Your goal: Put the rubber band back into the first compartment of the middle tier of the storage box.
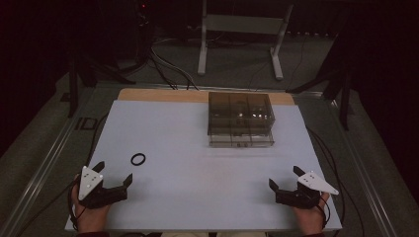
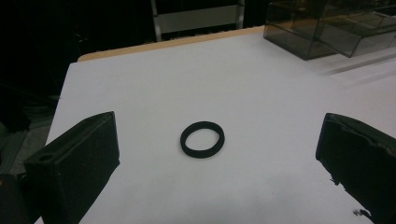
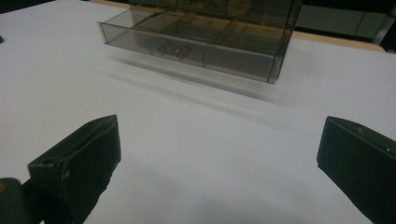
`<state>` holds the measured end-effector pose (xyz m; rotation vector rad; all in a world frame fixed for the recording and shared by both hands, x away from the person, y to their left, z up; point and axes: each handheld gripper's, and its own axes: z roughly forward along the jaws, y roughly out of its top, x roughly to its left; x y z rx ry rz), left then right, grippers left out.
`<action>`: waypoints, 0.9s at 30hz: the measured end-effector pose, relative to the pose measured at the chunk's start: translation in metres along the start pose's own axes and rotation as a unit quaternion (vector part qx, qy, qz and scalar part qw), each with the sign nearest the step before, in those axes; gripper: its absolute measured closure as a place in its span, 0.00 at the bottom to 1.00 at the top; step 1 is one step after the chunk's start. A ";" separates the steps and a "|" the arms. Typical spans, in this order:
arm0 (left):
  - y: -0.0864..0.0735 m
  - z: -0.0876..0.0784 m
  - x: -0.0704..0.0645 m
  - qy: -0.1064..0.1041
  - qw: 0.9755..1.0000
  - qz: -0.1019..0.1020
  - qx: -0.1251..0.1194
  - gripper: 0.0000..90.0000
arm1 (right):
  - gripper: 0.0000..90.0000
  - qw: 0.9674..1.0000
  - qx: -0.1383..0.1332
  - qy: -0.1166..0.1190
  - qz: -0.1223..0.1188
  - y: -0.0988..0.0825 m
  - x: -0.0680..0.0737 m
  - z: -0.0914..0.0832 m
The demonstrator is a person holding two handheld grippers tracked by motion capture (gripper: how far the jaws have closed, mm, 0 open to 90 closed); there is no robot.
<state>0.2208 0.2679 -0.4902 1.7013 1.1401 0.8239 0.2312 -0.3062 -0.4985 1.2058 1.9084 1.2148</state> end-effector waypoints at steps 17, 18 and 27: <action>0.015 0.009 0.013 0.004 1.000 -0.012 0.003 0.00 | 0.00 1.000 -0.011 -0.016 -0.012 0.002 0.002 -0.001; 0.016 0.012 0.013 0.003 1.000 -0.009 0.005 0.00 | 0.00 1.000 -0.012 -0.017 -0.011 0.002 0.002 -0.002; 0.023 0.036 0.019 -0.002 1.000 -0.004 0.027 0.00 | 0.00 1.000 -0.019 -0.021 -0.008 0.002 0.001 -0.003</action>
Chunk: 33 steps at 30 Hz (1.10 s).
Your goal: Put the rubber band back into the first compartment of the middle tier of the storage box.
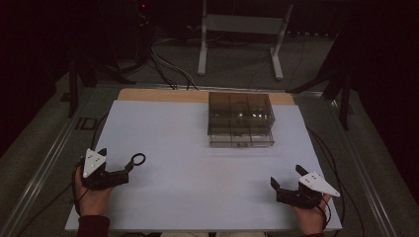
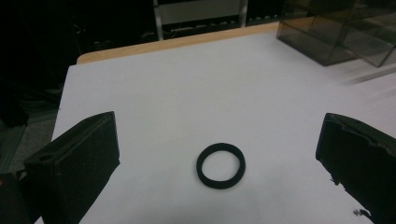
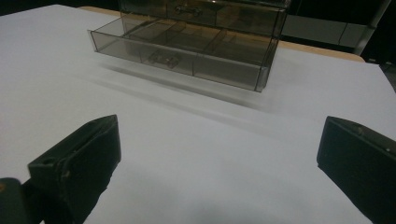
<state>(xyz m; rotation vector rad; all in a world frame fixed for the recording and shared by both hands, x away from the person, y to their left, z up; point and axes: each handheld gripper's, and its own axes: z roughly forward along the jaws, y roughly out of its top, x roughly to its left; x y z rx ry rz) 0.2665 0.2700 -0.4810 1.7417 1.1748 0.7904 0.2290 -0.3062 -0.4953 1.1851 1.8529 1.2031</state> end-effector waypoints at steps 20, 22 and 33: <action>-0.004 0.036 0.015 0.022 0.996 -0.032 0.076 0.08 | 0.00 1.000 -0.006 -0.002 0.000 0.000 0.000 -0.001; -0.006 0.041 0.016 0.020 0.995 -0.040 0.092 0.14 | 0.00 1.000 -0.006 -0.002 0.000 0.000 0.000 -0.001; -0.014 0.066 0.011 0.014 0.986 -0.038 0.159 0.52 | 0.00 1.000 -0.009 -0.004 -0.001 0.001 0.000 -0.002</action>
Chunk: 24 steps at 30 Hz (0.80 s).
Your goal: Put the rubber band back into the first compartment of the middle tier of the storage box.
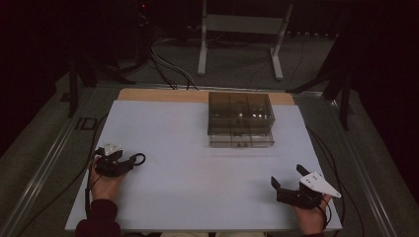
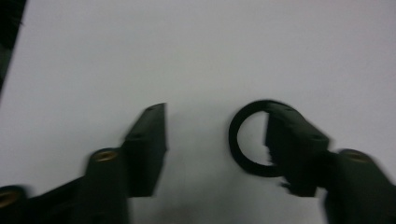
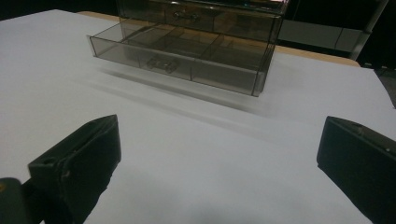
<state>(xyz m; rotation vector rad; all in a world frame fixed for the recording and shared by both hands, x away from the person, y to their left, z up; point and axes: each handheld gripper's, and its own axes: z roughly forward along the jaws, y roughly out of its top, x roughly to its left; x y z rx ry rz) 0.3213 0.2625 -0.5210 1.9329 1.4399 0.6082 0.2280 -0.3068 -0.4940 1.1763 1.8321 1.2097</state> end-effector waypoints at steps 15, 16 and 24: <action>0.002 0.003 -0.010 -0.002 1.000 0.013 0.021 0.99 | 0.00 1.000 -0.001 -0.001 -0.001 0.000 0.000 0.000; 0.002 0.003 -0.009 -0.003 1.000 0.010 0.022 0.99 | 0.00 1.000 -0.001 -0.001 -0.001 0.000 0.000 0.000; 0.005 -0.003 -0.008 -0.010 1.000 -0.002 0.008 0.99 | 0.00 1.000 -0.001 -0.002 -0.001 0.000 0.000 0.000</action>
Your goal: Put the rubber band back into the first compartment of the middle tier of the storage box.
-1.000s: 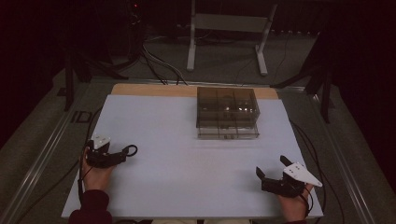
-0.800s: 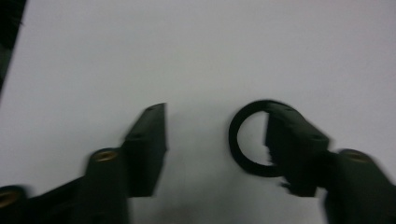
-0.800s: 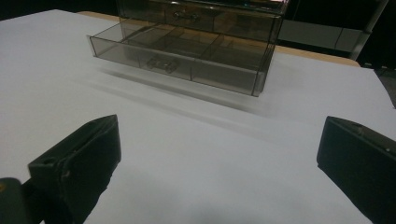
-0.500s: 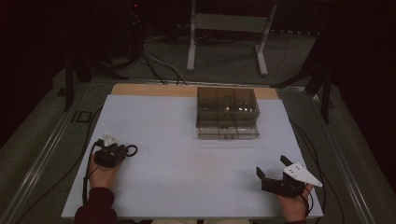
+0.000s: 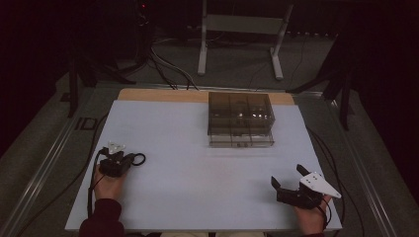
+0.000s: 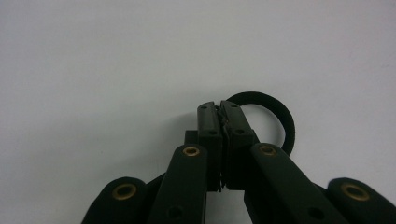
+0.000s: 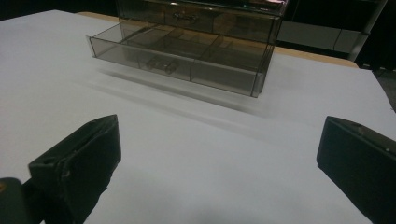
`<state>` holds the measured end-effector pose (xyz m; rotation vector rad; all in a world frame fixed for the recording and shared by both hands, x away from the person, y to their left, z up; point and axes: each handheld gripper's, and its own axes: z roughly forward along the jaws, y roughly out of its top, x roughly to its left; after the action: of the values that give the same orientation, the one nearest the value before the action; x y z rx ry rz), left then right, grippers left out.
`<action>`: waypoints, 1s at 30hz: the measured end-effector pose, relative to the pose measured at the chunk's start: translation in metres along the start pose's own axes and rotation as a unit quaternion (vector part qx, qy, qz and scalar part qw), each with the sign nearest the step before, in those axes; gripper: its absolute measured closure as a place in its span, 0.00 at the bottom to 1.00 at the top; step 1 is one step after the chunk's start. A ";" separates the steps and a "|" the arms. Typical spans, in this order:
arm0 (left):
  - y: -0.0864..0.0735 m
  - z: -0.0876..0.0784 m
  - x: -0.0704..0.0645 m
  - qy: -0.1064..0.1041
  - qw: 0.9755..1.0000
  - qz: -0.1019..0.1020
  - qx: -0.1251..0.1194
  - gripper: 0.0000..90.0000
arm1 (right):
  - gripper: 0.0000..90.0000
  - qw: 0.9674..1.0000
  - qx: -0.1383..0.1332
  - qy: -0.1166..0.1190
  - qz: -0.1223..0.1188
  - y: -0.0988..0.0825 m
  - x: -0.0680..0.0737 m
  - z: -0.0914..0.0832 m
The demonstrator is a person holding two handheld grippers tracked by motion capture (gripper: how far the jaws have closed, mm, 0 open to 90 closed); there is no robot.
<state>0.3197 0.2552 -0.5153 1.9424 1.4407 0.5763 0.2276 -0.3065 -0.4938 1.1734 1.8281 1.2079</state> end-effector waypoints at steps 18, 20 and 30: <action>0.039 -0.022 -0.019 -0.018 0.999 0.023 -0.043 0.99 | 0.00 1.000 -0.001 0.002 0.000 0.000 0.000 -0.001; 0.042 -0.024 -0.021 -0.021 0.998 0.025 -0.047 0.99 | 0.00 1.000 -0.001 0.002 0.000 0.000 0.000 0.000; 0.057 -0.030 -0.032 -0.038 0.997 0.033 -0.064 0.99 | 0.00 1.000 -0.002 0.002 0.001 0.000 0.000 0.000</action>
<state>0.3276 0.2211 -0.4525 1.8968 1.2659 0.6041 0.2274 -0.3064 -0.4936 1.1712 1.8277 1.2145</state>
